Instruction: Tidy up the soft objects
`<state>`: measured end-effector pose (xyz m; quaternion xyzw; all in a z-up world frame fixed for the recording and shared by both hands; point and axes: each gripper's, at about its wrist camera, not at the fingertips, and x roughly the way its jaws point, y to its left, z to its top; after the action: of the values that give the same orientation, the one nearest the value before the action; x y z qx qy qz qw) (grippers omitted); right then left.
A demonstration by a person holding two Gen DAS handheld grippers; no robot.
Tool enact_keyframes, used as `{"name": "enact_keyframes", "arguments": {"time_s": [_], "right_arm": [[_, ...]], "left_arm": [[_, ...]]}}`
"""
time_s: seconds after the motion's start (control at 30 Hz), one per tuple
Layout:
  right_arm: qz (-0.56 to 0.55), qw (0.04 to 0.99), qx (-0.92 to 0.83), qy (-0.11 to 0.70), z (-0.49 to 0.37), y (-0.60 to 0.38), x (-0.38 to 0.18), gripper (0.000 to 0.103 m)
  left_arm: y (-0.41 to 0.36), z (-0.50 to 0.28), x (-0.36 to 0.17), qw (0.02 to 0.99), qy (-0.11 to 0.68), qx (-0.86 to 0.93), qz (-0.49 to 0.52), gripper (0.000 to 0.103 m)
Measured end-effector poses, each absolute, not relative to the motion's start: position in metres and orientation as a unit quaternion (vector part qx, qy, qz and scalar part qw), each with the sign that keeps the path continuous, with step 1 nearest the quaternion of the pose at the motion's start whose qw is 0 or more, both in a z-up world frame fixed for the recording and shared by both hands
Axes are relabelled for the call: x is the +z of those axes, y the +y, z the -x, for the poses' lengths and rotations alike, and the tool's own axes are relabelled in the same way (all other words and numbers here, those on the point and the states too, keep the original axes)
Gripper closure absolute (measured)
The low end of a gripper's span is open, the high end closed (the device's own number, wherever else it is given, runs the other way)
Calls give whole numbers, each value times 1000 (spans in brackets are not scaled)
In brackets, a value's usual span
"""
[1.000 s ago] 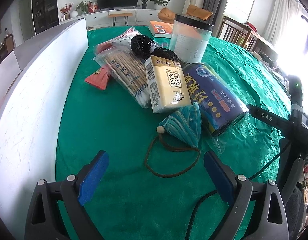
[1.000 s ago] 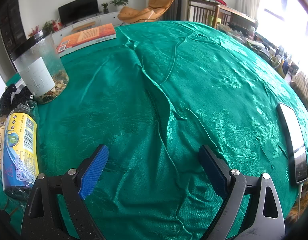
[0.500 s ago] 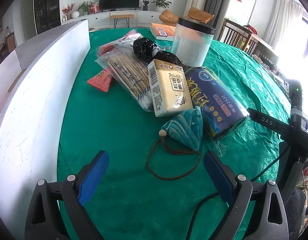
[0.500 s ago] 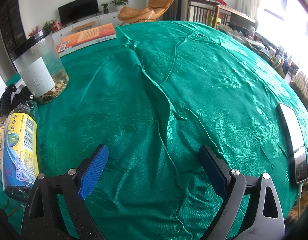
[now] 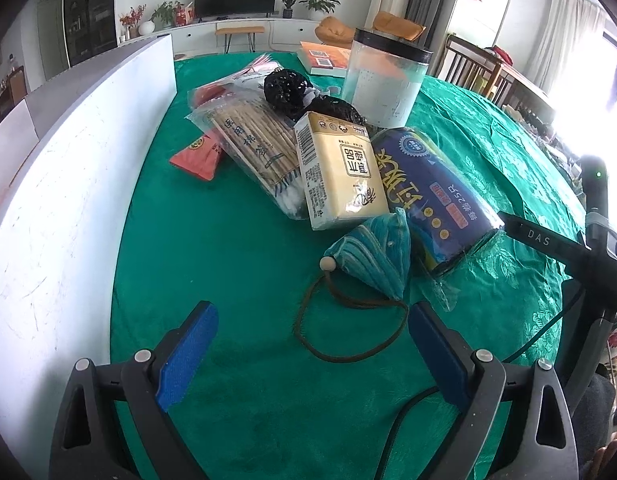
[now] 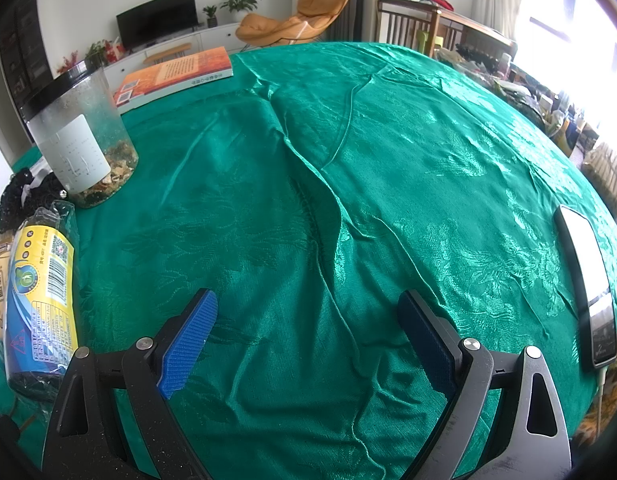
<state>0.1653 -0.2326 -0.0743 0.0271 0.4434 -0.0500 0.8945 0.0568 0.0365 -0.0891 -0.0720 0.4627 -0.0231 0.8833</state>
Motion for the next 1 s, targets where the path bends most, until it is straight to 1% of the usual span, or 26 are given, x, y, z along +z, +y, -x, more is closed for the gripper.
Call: {"name": "enact_keyframes", "arguments": {"time_s": [1.0], "right_arm": [[-27, 895, -50, 443, -166, -233, -74, 10]], "left_arm": [[47, -46, -84, 884, 459, -26, 83, 7]]}}
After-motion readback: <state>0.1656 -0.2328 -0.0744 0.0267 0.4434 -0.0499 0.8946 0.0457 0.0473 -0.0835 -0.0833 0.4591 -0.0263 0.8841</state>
